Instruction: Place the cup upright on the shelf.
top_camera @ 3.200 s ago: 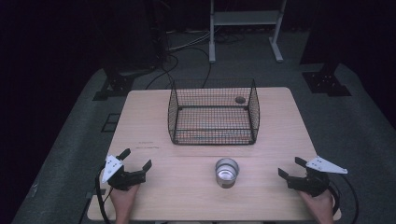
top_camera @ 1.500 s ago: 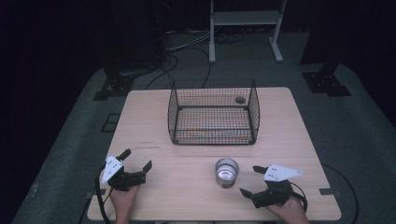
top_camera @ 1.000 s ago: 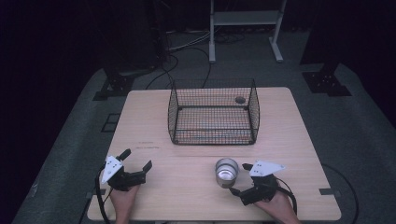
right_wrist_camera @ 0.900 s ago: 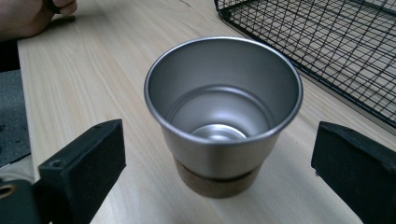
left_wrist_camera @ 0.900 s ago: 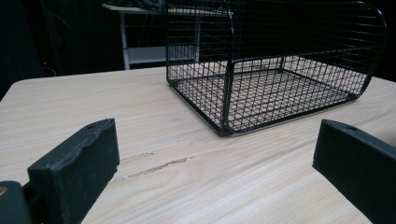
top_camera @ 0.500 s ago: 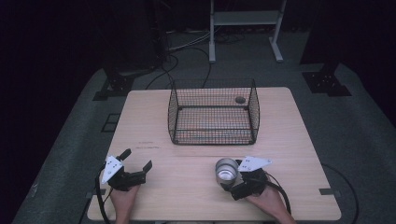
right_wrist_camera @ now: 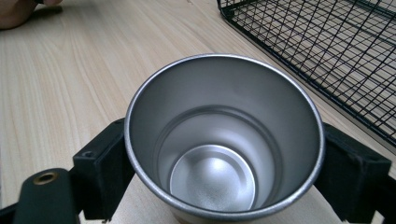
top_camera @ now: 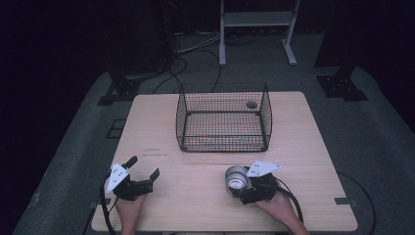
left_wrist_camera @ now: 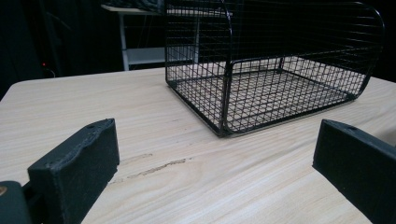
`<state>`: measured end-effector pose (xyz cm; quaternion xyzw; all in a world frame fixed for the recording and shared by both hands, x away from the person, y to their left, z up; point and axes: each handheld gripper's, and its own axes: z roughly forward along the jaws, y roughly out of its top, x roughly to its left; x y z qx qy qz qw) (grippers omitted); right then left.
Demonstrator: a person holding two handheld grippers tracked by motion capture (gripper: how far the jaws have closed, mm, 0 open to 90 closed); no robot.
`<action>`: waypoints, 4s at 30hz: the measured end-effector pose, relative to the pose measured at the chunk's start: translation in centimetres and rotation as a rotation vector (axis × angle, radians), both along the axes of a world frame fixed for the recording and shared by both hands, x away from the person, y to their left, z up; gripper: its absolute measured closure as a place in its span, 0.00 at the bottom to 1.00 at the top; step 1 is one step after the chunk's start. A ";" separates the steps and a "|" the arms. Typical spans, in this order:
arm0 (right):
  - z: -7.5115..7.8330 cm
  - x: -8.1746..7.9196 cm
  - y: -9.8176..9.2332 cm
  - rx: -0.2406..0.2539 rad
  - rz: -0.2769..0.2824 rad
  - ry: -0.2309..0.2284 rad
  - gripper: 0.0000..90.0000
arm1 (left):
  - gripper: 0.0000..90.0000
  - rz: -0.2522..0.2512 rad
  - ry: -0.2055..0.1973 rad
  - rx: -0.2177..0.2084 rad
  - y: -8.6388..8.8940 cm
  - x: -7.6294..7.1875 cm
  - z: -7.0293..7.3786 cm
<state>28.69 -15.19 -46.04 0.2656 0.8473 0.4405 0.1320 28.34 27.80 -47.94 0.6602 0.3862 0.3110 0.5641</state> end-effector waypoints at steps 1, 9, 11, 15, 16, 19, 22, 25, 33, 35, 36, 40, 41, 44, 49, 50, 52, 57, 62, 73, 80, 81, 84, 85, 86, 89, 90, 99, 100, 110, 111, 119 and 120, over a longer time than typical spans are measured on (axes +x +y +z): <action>0.0 0.0 0.0 0.000 0.000 0.001 0.16 | 0.00 0.001 -0.001 0.001 0.0 0.0 0.0; 0.0 0.1 -0.2 0.009 -0.010 0.013 0.17 | 0.00 0.001 0.000 0.000 0.0 0.0 0.0; 0.1 0.1 -0.2 0.010 -0.015 0.014 0.17 | 0.00 0.002 0.000 0.001 0.0 0.0 0.0; 0.3 0.1 -0.5 0.025 -0.019 0.020 0.17 | 0.00 0.002 -0.003 -0.002 0.0 0.0 0.0; 0.4 0.1 -0.7 0.031 -0.022 0.021 0.18 | 0.00 0.003 -0.002 -0.001 0.0 0.0 0.0; 0.5 0.2 -0.9 0.037 -0.024 0.025 0.20 | 0.00 0.003 -0.002 0.000 0.0 0.0 0.0; 0.7 0.2 -1.0 0.026 -0.024 0.026 0.20 | 0.00 0.002 -0.001 0.000 0.0 0.0 0.0; 0.9 0.2 -1.2 0.035 -0.025 0.027 0.20 | 0.00 0.004 -0.002 0.002 0.0 0.0 0.0; 2.4 0.7 -1.8 0.083 -0.025 0.043 0.20 | 0.00 0.003 -0.002 0.003 0.0 0.0 0.0; 2.9 1.0 -2.0 0.103 -0.024 0.047 0.20 | 0.00 0.005 -0.001 0.001 0.0 0.0 0.0; 3.2 1.1 -2.2 0.115 -0.024 0.052 0.20 | 0.00 0.006 -0.002 0.002 0.0 0.0 0.0; 4.7 1.7 -2.6 0.152 -0.024 0.063 0.20 | 0.00 0.005 -0.003 0.003 0.0 0.0 0.0; 5.0 1.8 -2.7 0.153 -0.024 0.061 0.20 | 0.00 0.006 -0.002 0.001 0.0 0.0 0.0; 6.1 2.3 -3.1 0.163 -0.025 0.053 0.20 | 0.00 0.008 -0.001 0.000 0.0 0.0 0.0; 7.7 3.0 -3.4 0.183 -0.021 0.054 0.20 | 0.00 0.009 -0.001 0.000 0.1 0.0 0.0; 7.7 3.0 -3.4 0.183 -0.021 0.054 0.20 | 0.00 0.009 0.000 0.002 0.0 0.0 0.0; 7.9 3.3 -3.3 0.188 -0.020 0.058 0.20 | 0.00 0.009 -0.001 0.005 0.0 0.0 0.0; 8.4 3.9 -3.1 0.188 -0.013 0.069 0.20 | 0.00 0.009 -0.002 0.000 0.0 0.0 0.0; 9.0 4.6 -3.1 0.197 -0.006 0.085 0.20 | 0.00 0.009 -0.004 -0.004 0.1 0.0 0.0; 11.1 6.4 -2.7 0.191 -0.007 0.070 0.20 | 0.00 0.007 -0.008 -0.002 0.0 0.1 0.0; 11.9 7.5 -2.4 0.184 -0.013 0.069 0.20 | 0.00 0.008 -0.004 -0.006 0.1 0.1 0.0; 12.0 7.7 -2.3 0.182 -0.015 0.063 0.20 | 0.00 0.008 -0.003 -0.006 0.1 0.1 0.0; 12.5 8.2 -2.3 0.180 -0.022 0.061 0.20 | 0.00 0.008 -0.002 -0.006 0.1 0.1 0.0; 12.6 8.4 -2.2 0.179 -0.023 0.062 0.20 | 0.00 0.008 -0.002 -0.006 0.0 0.1 0.0; 12.8 8.6 -2.1 0.175 -0.023 0.058 0.20 | 0.00 0.008 -0.002 -0.007 0.1 0.1 0.0; 13.2 9.0 -1.7 0.166 -0.024 0.060 0.20 | 0.00 0.007 0.000 -0.002 0.1 0.1 0.0; 13.3 9.2 -1.6 0.159 -0.024 0.057 0.20 | 0.00 0.007 0.000 -0.002 0.1 0.1 0.0; 14.1 11.0 -0.6 0.131 -0.021 0.049 0.20 | 0.00 0.009 -0.001 -0.006 0.0 0.1 0.0; 14.2 11.2 -0.5 0.128 -0.022 0.048 0.20 | 0.00 0.009 -0.001 -0.005 0.0 0.1 0.0; 14.5 13.2 0.7 0.108 -0.029 0.056 0.20 | 0.00 0.003 0.003 0.004 0.0 0.2 0.0; 14.5 13.5 0.8 0.108 -0.032 0.059 0.20 | 0.00 0.003 0.003 0.005 0.0 0.2 0.0; 14.5 15.4 1.9 0.095 -0.043 0.068 0.20 | 0.00 0.003 0.001 -0.001 0.0 0.2 0.0; 14.5 15.7 2.1 0.091 -0.041 0.066 0.20 | 0.00 0.003 0.001 -0.001 0.0 0.2 0.0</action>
